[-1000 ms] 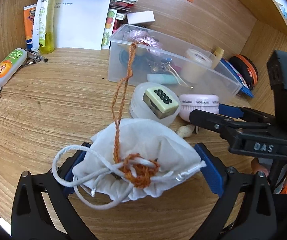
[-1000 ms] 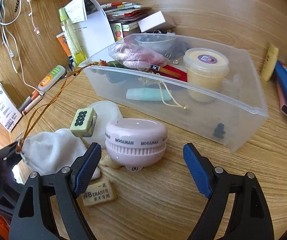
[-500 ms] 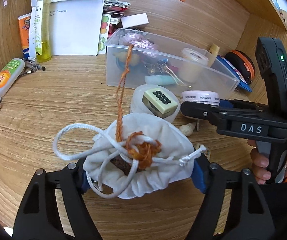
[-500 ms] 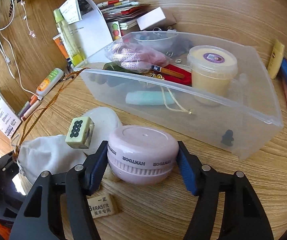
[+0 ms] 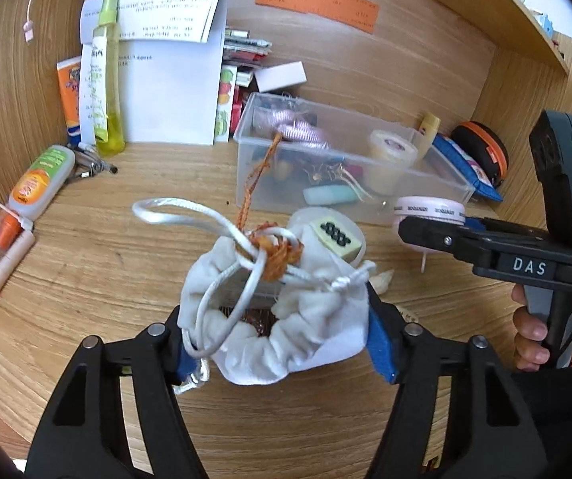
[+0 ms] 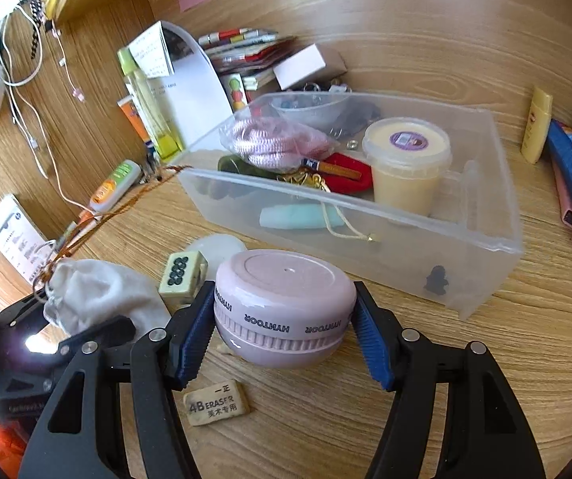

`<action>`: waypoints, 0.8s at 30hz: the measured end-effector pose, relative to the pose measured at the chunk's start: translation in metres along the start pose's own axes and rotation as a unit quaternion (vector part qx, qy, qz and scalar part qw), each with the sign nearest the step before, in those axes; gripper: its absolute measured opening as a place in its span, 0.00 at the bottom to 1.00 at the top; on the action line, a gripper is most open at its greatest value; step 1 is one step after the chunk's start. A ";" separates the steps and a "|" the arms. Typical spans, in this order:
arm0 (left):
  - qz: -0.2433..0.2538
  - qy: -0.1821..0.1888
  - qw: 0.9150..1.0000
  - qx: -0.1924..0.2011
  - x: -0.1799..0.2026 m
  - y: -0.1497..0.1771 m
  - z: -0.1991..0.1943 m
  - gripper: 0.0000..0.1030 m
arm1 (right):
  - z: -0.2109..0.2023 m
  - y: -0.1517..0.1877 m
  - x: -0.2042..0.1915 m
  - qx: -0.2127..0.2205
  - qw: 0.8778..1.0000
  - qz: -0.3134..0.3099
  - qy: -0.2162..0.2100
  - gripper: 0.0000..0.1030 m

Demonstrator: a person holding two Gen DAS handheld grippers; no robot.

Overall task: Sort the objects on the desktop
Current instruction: 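Lift the white pouch with the left tool while the right tool sets the pink compact into the box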

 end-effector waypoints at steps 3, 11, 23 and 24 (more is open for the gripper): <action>0.001 0.008 1.000 0.004 0.000 -0.006 -0.002 0.59 | -0.006 -0.002 0.000 0.009 1.000 0.003 -0.001 0.60; -0.001 0.016 1.000 0.004 0.000 -0.012 0.001 0.52 | -0.017 -0.004 0.005 0.025 1.000 0.010 0.001 0.60; -0.012 0.030 0.999 0.024 -0.006 -0.045 -0.008 0.51 | -0.034 -0.016 0.011 0.052 0.999 0.011 0.007 0.60; -0.010 0.030 0.999 0.026 -0.006 -0.048 -0.009 0.51 | -0.035 -0.017 0.011 0.055 0.998 0.012 0.009 0.60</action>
Point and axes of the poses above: each gripper's, at about its wrist camera, not at the fingertips, and z roughly the way its jaws point, x to its right, y to its underside, the point moved 9 cm from there along z, roughly the way its jaws point, and after that the axes turned 3 degrees about z, right-handed, at the moved point
